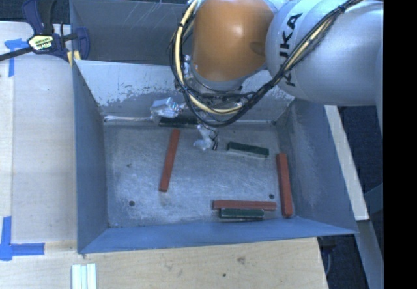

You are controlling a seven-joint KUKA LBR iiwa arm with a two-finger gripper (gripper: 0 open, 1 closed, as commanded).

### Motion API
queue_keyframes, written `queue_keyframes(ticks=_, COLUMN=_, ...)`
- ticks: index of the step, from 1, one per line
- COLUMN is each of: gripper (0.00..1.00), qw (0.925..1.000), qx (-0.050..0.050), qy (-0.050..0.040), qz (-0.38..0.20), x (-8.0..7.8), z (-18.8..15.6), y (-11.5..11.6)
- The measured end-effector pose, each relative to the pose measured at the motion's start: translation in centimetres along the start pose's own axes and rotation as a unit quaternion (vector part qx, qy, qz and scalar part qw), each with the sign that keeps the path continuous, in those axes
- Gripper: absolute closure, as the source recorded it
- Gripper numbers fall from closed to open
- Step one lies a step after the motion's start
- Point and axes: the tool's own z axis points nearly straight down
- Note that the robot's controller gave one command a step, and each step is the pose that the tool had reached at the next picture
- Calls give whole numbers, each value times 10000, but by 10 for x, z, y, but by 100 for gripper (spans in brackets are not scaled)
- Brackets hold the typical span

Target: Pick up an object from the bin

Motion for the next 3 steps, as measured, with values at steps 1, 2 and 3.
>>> queue_keyframes(ticks=1, gripper=0, qw=9968, qx=-29, qy=23, qz=-799, x=5, z=104, y=4)
queue_keyframes(ticks=2, gripper=100, qw=9969, qx=-4, qy=-3, qz=-782, x=3, z=99, y=3)
queue_keyframes(ticks=3, gripper=100, qw=9975, qx=37, qy=-18, qz=-706, x=41, z=-38, y=-13)
